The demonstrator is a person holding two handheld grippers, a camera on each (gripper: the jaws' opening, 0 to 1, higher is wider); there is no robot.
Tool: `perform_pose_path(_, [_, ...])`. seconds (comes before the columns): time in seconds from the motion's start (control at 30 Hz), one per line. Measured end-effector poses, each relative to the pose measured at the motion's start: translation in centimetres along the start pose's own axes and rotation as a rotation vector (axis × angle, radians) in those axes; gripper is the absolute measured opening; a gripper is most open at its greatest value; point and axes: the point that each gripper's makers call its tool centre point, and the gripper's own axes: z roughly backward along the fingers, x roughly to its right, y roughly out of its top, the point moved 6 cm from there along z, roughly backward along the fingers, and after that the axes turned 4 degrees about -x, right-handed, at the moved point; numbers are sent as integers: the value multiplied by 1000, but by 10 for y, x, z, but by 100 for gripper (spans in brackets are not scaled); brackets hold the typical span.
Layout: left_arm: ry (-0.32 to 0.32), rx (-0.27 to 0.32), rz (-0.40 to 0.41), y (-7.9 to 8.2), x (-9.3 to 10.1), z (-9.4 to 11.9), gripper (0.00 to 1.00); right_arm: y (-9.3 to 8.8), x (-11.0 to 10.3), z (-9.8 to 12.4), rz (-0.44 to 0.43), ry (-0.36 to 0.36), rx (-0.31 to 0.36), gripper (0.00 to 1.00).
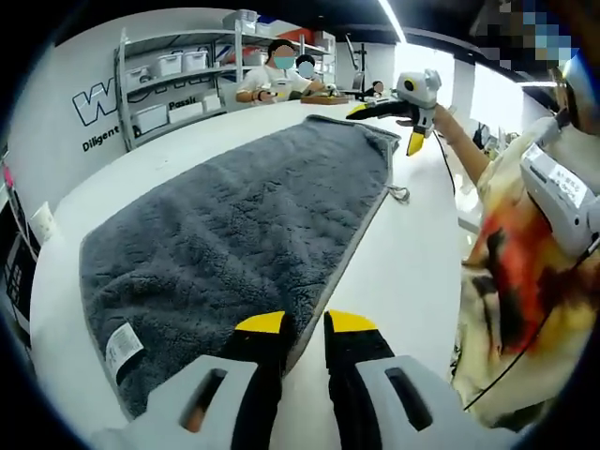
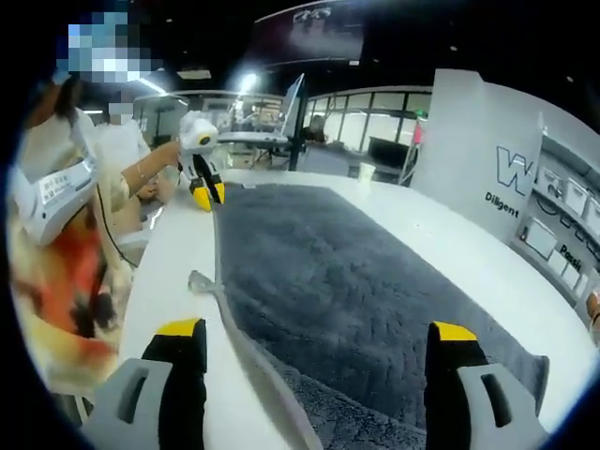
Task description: Open the folded towel by lifting each exposed corner and separating the folded layers until the towel lies flat within the target outline without major curled edges
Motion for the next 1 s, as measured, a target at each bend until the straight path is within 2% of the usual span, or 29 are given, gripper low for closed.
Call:
perform_pose_path(0.07, [1,8,-13,2,3,1,22,-1,0,0,2,1,-3,97])
perform_pose_path(0.23, [8,72,-35,16,9,4,35,-1,0,1,-1,2,0,97])
perform_pose_path(0.37, [65,119,-21,24,2,7,43,-1,-1,1,2,3,-1,97])
perform_pose_path(0.4, [74,136,-8,26,0,8,47,-1,-2,1,1,4,-1,97])
perform_pose_path(0.47, [88,181,36,30,-3,9,63,-2,-2,2,3,3,-4,97])
perform_pose_path(0.53, [73,199,62,30,-3,7,76,-3,-2,3,3,1,-7,97])
perform_pose_path(0.63, [58,221,79,31,-2,3,89,-3,-2,4,0,-3,-7,97])
perform_pose_path(0.73, [76,255,88,35,-4,3,99,-5,-1,7,-5,-13,-12,97])
perform_pose_path(1.0, [62,300,145,36,-10,8,100,-10,1,24,-13,-58,-30,96])
